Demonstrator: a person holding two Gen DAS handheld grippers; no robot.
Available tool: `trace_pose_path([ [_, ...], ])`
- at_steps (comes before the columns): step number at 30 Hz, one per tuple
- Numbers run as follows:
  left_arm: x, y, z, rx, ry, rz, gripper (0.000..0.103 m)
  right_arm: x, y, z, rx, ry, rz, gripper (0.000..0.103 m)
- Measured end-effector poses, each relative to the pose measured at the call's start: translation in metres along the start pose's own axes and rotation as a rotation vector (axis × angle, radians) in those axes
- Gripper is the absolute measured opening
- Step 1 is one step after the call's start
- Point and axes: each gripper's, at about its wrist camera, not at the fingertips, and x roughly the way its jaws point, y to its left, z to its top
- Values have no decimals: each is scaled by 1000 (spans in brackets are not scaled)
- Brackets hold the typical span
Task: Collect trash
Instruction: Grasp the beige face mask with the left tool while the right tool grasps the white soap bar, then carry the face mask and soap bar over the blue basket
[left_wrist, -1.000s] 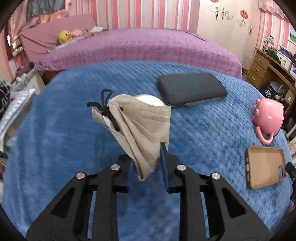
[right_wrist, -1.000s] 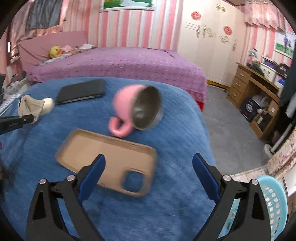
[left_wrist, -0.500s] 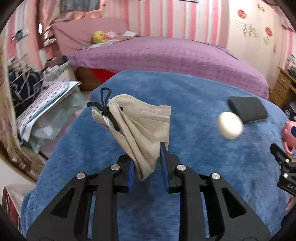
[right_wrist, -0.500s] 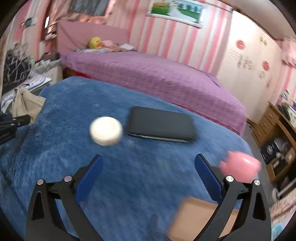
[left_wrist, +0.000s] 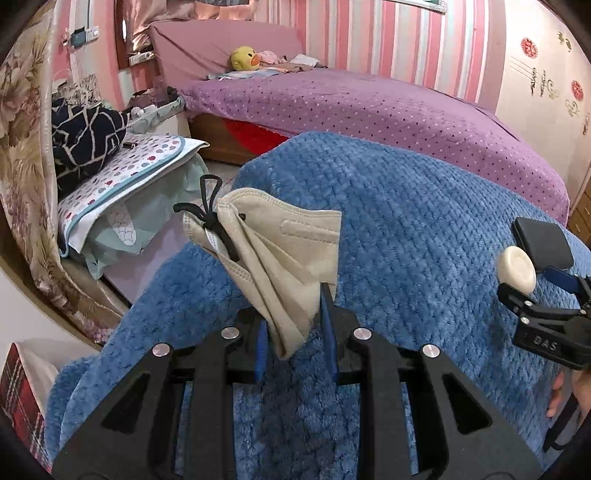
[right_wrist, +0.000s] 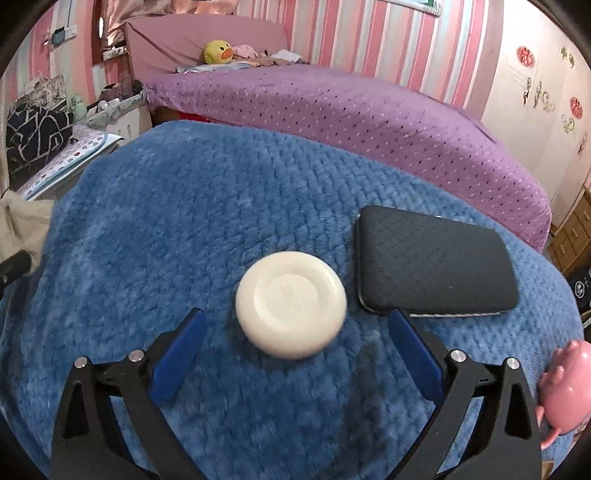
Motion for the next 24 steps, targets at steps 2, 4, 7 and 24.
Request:
trace_pose_path([
  [2,-2,0,0,-5,-5,-8,23,4,1,1,0,-2,1,96],
  [4,-3,1,0,-8,-8,-8,23,6,3,3,-8,-5,-5,94],
  [7,-4,1,1,-26,-3,-9,23,5,1,6,0,-23,-8,81],
  [24,-38,-32,-2,50,-49,-24,23,-66,-28,-17,-11,-130,-9,61],
])
